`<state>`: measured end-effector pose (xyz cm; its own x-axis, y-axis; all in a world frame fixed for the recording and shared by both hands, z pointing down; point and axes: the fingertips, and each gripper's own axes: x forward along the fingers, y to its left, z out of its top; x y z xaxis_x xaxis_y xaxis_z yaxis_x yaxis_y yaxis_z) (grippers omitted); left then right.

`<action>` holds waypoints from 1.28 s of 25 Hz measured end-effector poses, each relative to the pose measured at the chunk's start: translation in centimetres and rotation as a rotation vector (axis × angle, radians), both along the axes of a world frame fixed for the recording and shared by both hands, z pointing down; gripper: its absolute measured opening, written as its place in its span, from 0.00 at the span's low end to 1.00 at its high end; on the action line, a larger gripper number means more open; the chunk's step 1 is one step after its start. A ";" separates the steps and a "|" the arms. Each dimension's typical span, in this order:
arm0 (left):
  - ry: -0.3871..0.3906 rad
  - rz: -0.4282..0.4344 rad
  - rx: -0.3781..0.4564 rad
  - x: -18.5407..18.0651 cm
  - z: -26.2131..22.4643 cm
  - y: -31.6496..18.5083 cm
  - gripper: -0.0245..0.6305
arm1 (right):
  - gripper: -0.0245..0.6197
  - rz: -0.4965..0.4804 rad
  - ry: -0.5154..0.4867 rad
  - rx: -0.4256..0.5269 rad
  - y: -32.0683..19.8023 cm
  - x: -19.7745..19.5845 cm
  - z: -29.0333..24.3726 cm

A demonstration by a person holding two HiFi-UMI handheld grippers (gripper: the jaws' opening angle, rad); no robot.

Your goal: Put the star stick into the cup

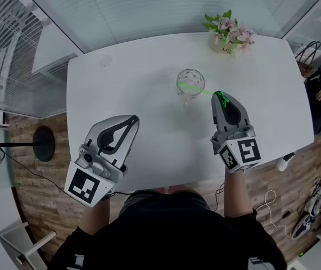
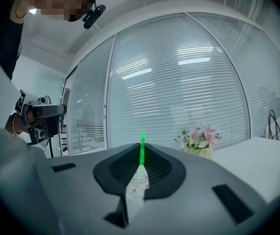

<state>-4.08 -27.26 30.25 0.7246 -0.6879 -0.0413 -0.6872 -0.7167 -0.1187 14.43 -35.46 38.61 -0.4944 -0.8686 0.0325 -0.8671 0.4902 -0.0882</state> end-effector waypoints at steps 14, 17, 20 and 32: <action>-0.002 0.001 -0.005 0.5 0.1 0.3 0.06 | 0.08 0.022 -0.018 -0.027 0.0 1.6 1.3; -0.002 -0.001 -0.007 0.5 0.1 0.4 0.06 | 0.08 0.027 -0.021 -0.030 0.0 1.9 1.5; -0.002 -0.003 -0.006 0.5 0.0 0.4 0.06 | 0.08 0.029 -0.022 -0.031 0.0 2.0 1.5; 0.001 -0.006 -0.001 0.4 -0.1 0.3 0.06 | 0.09 0.034 -0.004 -0.021 -0.2 2.2 1.6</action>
